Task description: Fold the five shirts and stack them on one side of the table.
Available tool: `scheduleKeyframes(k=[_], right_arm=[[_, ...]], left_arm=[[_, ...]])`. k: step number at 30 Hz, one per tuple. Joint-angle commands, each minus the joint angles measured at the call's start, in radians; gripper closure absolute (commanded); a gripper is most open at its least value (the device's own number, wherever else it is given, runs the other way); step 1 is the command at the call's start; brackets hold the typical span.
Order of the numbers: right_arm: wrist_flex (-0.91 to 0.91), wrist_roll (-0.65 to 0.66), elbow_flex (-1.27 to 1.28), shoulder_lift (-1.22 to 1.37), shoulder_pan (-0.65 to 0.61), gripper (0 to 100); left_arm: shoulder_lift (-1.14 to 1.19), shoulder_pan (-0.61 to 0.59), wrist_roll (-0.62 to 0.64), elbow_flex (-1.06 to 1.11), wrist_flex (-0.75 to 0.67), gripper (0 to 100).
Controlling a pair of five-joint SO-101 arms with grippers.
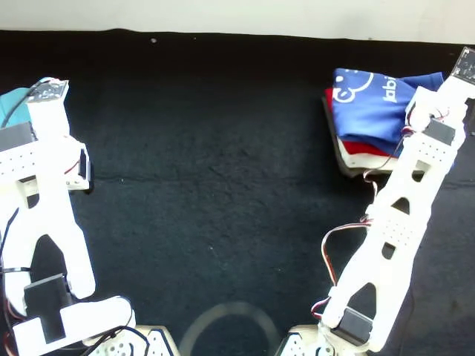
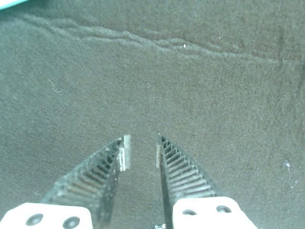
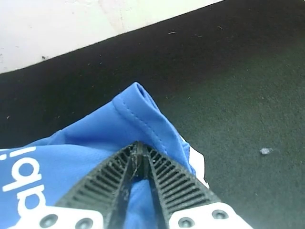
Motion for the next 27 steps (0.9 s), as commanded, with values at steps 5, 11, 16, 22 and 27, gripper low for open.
scheduleKeyframes(k=[5,11,16,22,27], right_arm=[[0.065,-0.127,-0.022,-0.275,-0.038,98.8],[-0.099,-0.126,0.12,-0.286,-0.068,95.1],[-0.286,-0.126,0.292,-0.271,-0.053,95.1],[-0.409,-0.126,0.478,-0.269,-0.05,95.1],[-0.51,-0.126,0.553,-0.269,-0.071,95.1]], left_arm=[[-0.036,-0.004,-0.008,-0.035,-0.005,89],[-0.038,-0.007,-0.008,-0.035,-0.003,89],[-0.038,-0.01,-0.008,-0.035,-0.003,89],[-0.038,-0.01,-0.008,-0.035,-0.003,89],[-0.038,-0.01,-0.008,-0.035,-0.003,89]])
